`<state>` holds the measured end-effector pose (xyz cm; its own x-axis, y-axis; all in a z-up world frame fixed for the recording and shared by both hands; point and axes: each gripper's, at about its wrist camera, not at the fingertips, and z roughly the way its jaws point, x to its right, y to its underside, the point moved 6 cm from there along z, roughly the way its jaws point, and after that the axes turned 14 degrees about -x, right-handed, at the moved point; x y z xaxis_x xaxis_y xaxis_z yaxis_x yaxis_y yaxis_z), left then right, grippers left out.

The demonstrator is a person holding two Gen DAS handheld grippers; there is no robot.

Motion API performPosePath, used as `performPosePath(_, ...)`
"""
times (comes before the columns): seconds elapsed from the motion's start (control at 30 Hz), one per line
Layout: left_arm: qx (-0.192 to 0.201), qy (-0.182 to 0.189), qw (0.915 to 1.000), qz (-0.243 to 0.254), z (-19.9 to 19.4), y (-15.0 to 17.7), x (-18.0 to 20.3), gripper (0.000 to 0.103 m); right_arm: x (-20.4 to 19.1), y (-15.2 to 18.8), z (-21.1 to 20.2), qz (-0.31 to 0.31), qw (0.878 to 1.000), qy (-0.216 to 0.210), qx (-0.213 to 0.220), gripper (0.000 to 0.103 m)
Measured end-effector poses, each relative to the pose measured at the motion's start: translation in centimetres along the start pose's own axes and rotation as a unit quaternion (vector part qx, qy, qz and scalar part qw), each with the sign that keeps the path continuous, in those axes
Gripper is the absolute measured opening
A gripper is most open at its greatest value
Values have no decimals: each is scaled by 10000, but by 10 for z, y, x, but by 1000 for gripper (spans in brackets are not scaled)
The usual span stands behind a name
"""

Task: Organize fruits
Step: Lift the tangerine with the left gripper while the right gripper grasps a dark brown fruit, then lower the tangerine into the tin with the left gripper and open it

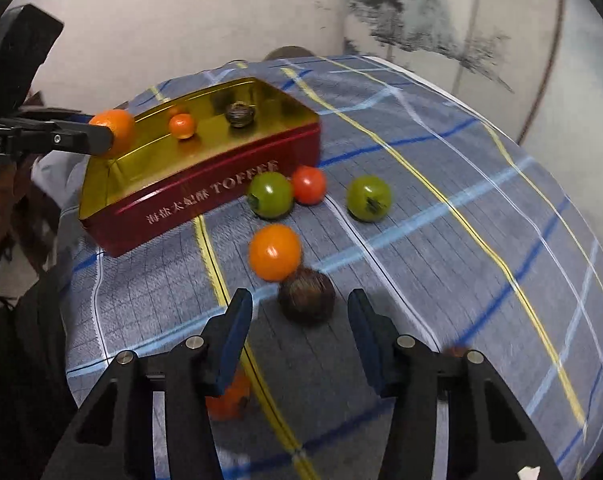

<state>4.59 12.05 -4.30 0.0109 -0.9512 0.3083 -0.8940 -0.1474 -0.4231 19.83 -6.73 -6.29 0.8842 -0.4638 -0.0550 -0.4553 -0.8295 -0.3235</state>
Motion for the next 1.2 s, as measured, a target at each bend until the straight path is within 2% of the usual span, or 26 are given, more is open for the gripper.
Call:
performPosePath(0.13,-30,-11,10000,-49,3,-2,-4,40,-1,-9,21,-324,9989,70,-328,46)
performPosePath(0.17,-34,-22,10000,-61,3,-3,-5,40,-1,-9,26,-337,9986,98,-401,35)
performPosePath(0.2,-37,-29,10000,-76,4,-3,-7,40,1,-9,31,-307,9983,139,-477,32)
performPosePath(0.27,-55,-41,9999,-115,5,-3,-11,40,1,-7,29,-236,9988,44,-422,32)
performPosePath(0.37,-90,-85,9998,-136,8,-3,-16,40,2,7,20,-38,9991,254,-334,32)
performPosePath(0.43,-75,-90,9998,-144,9,-4,-18,40,10,21,2,385,9989,271,-42,32)
performPosePath(0.5,-67,-125,9998,-118,10,-4,-20,40,24,38,-20,924,9942,463,304,32)
performPosePath(0.6,-59,-190,9998,-62,13,-6,-22,40,55,72,-60,2034,9717,679,992,32)
performPosePath(0.67,-87,-268,9996,-22,17,-7,-23,40,82,103,-80,2897,9439,883,1315,32)
performPosePath(0.77,-75,-403,9991,69,21,-8,-22,40,111,142,-85,3881,9052,921,1465,32)
performPosePath(0.83,-69,-536,9984,136,23,-9,-23,40,122,159,-81,4257,8890,990,1367,32)
performPosePath(0.97,-71,-689,9974,191,27,-12,-28,40,131,177,-70,4433,8821,1227,1015,32)
performPosePath(1.2,-64,-1024,9942,316,30,-14,-39,40,136,189,-59,4644,8712,1257,977,32)
